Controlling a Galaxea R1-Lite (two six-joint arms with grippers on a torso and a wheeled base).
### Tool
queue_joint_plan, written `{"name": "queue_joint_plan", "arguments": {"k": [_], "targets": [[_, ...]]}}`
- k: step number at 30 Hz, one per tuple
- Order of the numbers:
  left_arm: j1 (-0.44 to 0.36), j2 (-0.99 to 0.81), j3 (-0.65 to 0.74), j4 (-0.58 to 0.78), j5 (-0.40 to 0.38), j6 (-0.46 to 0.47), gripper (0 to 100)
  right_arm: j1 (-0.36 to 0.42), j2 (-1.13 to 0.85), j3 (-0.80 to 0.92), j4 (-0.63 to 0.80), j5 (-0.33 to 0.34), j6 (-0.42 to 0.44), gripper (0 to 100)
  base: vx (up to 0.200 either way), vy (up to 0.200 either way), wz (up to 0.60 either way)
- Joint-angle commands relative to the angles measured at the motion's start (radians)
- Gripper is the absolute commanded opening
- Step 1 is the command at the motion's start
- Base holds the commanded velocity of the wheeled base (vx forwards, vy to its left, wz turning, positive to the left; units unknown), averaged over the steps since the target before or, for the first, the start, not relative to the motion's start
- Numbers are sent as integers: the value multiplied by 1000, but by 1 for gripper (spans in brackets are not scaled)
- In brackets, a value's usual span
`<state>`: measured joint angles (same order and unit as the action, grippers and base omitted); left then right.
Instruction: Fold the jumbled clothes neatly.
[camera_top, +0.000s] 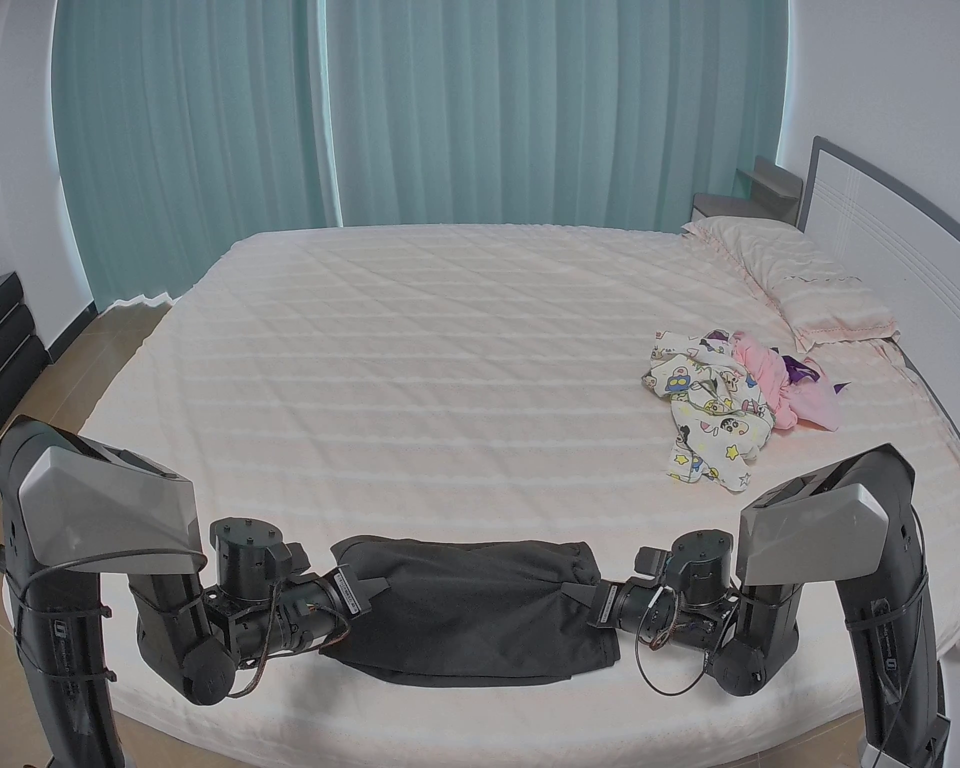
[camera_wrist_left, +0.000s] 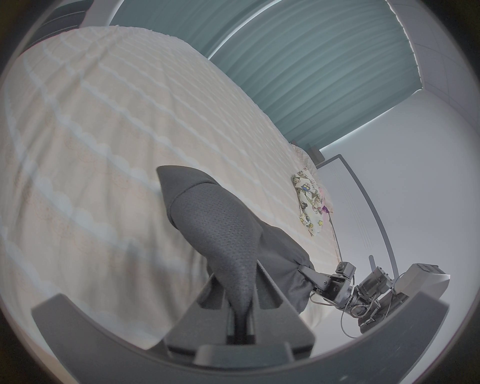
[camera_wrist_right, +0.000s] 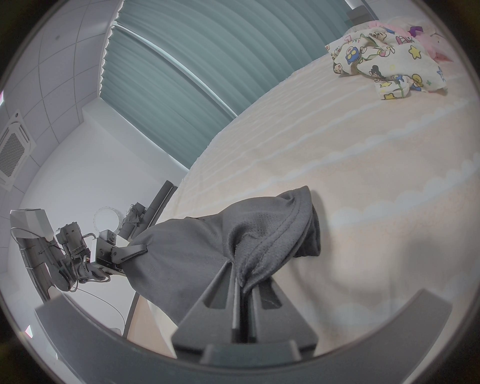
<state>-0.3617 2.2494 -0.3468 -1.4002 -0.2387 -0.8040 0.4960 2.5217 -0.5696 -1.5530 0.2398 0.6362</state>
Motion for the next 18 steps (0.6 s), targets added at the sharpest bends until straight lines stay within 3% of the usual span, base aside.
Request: {"name": "queue_joint_plan", "arguments": {"k": [1, 18], "targets": [[-11, -36, 8, 0, 1, -4, 0, 1, -18, 4, -16, 1, 3, 0, 0, -200, 0], [-72, -151, 43, 0, 4, -44, 0, 3, -21, 19, -16, 1, 20, 0, 0, -200, 0]]}}
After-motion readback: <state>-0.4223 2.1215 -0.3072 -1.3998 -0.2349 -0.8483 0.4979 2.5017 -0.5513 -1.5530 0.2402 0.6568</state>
